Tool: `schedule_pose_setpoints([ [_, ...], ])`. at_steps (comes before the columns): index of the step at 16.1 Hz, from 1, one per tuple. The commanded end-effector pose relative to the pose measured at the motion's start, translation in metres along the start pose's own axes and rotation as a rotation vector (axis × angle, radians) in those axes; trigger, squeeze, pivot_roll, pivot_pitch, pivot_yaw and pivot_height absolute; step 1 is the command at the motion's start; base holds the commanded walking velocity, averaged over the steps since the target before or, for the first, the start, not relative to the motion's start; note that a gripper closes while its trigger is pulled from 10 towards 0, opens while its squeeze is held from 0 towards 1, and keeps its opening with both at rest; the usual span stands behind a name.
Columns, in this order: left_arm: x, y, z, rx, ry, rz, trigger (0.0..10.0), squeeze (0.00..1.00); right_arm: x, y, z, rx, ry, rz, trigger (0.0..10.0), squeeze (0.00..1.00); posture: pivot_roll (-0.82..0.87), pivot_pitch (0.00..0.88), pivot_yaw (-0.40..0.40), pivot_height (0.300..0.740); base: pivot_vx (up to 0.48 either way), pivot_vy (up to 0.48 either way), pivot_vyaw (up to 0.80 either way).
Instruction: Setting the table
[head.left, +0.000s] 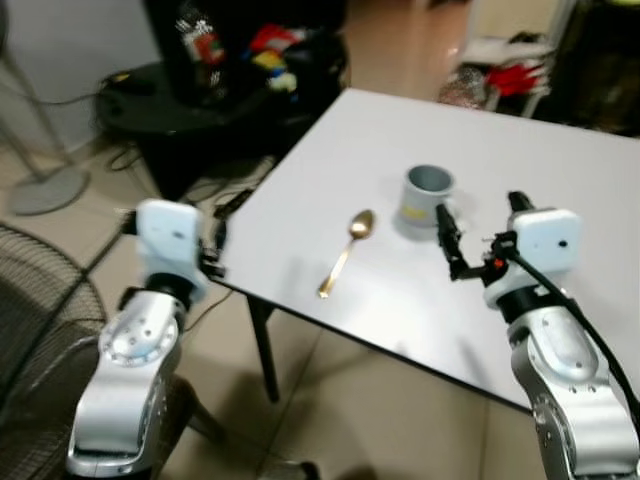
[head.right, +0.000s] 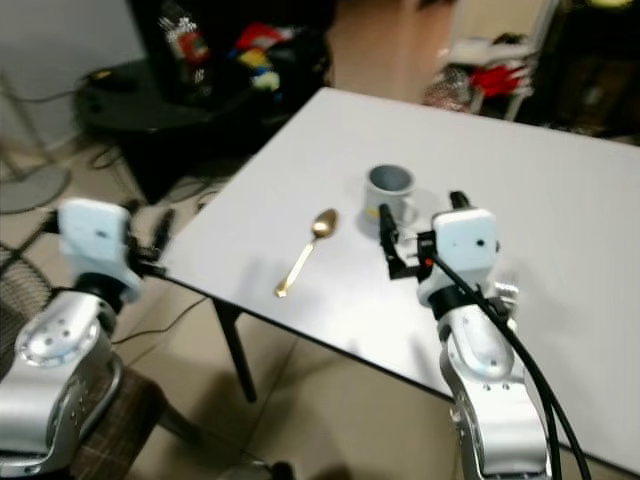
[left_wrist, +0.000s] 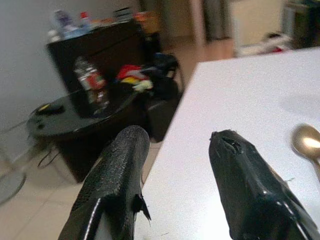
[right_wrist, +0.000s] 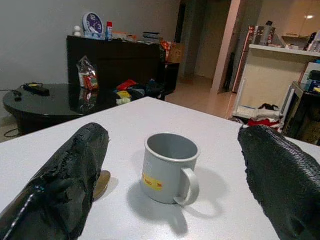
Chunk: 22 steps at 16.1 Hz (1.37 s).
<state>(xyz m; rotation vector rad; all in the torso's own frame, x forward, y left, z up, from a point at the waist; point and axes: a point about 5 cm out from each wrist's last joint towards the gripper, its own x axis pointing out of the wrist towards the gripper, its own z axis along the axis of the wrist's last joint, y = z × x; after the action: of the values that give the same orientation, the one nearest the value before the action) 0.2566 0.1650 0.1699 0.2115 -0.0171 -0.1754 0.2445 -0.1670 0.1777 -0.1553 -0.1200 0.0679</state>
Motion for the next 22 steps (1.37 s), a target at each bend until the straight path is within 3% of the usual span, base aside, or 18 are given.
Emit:
schedule_pose_setpoints([
  [1,-0.001,0.000,0.000,0.022,0.002,-0.031,10.0,0.00,0.000,0.004,-0.005,0.015,0.035,0.007,10.0,0.00,0.06,0.000,0.050,0.740,0.000,0.000,0.80],
  [4,0.000,-0.001,-0.004,-0.043,0.020,-0.005,10.0,0.00,-0.003,0.017,-0.014,0.077,0.093,0.109,10.0,0.00,0.06,0.000,0.054,0.740,0.000,0.000,0.80],
  [8,0.000,-0.005,-0.008,-0.066,0.052,-0.044,10.0,0.00,-0.005,0.021,-0.014,0.059,0.101,0.157,10.0,0.00,0.05,0.000,0.052,0.740,0.000,0.000,0.80],
  [10,-0.001,-0.003,-0.013,-0.090,0.084,-0.036,10.0,0.00,-0.004,0.022,-0.015,0.053,0.100,0.177,10.0,0.20,0.05,0.000,0.047,0.740,0.000,0.000,0.80],
  [12,0.002,-0.006,-0.007,-0.091,0.074,-0.050,10.0,0.00,-0.003,0.021,-0.011,0.048,0.083,0.181,10.0,0.30,0.06,0.000,0.040,0.740,0.000,0.000,0.80],
  [16,0.003,-0.007,-0.006,-0.087,0.070,-0.049,10.0,0.00,-0.002,0.026,-0.011,0.064,0.089,0.207,10.0,0.33,0.07,0.000,0.035,0.740,0.000,0.000,0.80],
  [18,0.001,-0.008,-0.006,-0.049,0.058,-0.052,10.0,0.00,-0.002,0.032,-0.014,0.125,0.092,0.235,10.0,0.31,0.07,0.000,0.031,0.740,0.000,0.000,0.80],
  [21,0.003,-0.009,-0.002,-0.040,0.039,-0.040,10.0,0.00,0.002,0.029,-0.010,0.089,0.076,0.193,10.0,0.24,0.08,0.000,0.034,0.740,0.000,0.000,0.80],
  [22,0.004,-0.004,-0.004,-0.034,0.033,0.018,10.0,0.00,0.003,0.028,-0.013,0.067,0.085,0.173,10.0,0.22,0.07,0.000,0.040,0.740,0.000,0.000,0.80],
])
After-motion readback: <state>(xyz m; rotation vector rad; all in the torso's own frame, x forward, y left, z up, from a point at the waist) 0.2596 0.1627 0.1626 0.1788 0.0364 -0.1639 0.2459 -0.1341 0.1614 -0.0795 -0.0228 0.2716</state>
